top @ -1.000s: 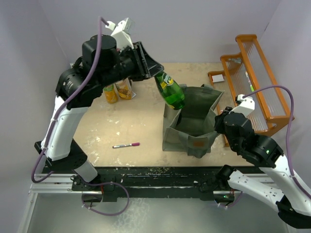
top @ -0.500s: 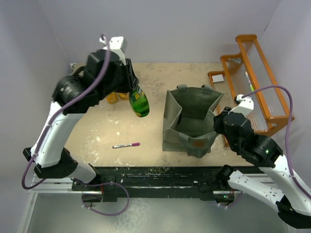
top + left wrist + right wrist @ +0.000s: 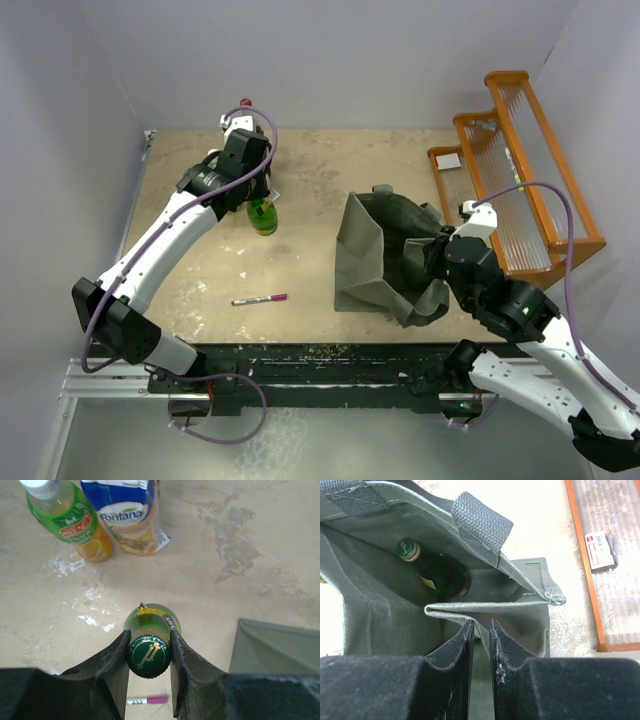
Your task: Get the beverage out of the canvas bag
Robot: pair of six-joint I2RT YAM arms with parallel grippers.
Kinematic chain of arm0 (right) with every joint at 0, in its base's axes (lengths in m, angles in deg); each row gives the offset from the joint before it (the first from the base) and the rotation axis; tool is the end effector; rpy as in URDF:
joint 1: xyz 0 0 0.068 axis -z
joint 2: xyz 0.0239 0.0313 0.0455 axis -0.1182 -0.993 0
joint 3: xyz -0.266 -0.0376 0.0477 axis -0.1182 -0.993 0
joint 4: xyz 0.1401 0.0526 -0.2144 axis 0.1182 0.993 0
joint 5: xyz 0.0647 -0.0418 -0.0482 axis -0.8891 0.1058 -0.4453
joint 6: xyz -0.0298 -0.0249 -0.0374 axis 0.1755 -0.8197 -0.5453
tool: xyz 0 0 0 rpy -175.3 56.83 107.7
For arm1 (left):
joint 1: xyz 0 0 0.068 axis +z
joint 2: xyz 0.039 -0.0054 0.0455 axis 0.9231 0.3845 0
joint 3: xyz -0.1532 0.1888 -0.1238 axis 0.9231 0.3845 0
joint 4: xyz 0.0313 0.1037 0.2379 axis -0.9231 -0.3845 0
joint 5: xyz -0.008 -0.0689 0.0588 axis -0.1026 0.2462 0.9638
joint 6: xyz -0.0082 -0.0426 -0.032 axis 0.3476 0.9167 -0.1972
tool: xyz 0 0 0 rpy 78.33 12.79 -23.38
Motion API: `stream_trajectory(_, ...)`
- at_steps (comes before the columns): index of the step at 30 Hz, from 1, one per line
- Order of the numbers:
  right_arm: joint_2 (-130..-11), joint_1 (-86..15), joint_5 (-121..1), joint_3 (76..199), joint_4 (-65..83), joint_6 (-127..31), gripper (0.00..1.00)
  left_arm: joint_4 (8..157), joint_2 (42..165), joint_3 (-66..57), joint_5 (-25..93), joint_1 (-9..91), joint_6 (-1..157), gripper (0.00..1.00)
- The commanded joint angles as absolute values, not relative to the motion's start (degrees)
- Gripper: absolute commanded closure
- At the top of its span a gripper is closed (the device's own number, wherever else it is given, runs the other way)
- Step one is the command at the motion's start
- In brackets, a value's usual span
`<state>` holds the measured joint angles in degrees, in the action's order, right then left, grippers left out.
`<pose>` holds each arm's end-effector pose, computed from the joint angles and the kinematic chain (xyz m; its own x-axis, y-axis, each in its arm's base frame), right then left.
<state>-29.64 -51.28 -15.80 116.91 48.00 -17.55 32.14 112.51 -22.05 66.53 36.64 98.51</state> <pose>0.1089 0.0772 0.3638 -0.3386 0.3485 -0.8740 0.0396 0.9333 0.3568 0.2752 -0.1467 0.3857 -0.6056 -0.2039 -0.7692 -0.1346 0.9789 -0.1535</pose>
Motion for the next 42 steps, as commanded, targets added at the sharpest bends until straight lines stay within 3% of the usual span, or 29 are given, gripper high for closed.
stream_trajectory(1, -27.6, -51.2, -16.9, 114.9, 46.2, -18.9, 0.80, 47.7, 111.0, -20.6, 69.3, 38.9, 98.7, 1.00)
stream_trajectory(7, -24.8, -51.1, -16.4, 114.4, 44.4, -21.8, 0.80, 60.8, 110.9, -12.9, 63.7, 44.3, 93.2, 1.00)
stream_trajectory(18, -26.4, -51.1, -13.8, 118.7, 43.7, -27.8, 0.77, 70.9, 114.6, -7.2, 62.1, 46.6, 88.9, 1.00)
stream_trajectory(34, -27.0, -51.1, -13.0, 118.8, 43.9, -27.4, 0.74, 70.7, 118.9, -7.4, 64.5, 48.1, 87.1, 1.00)
stream_trajectory(38, -27.2, -51.1, -13.2, 118.8, 43.7, -27.9, 0.71, 67.9, 119.5, -8.1, 63.9, 48.7, 89.4, 0.72)
stream_trajectory(42, -27.8, -51.1, -13.4, 120.7, 43.6, -28.8, 0.63, 64.4, 119.9, -9.2, 63.4, 48.8, 91.4, 0.50)
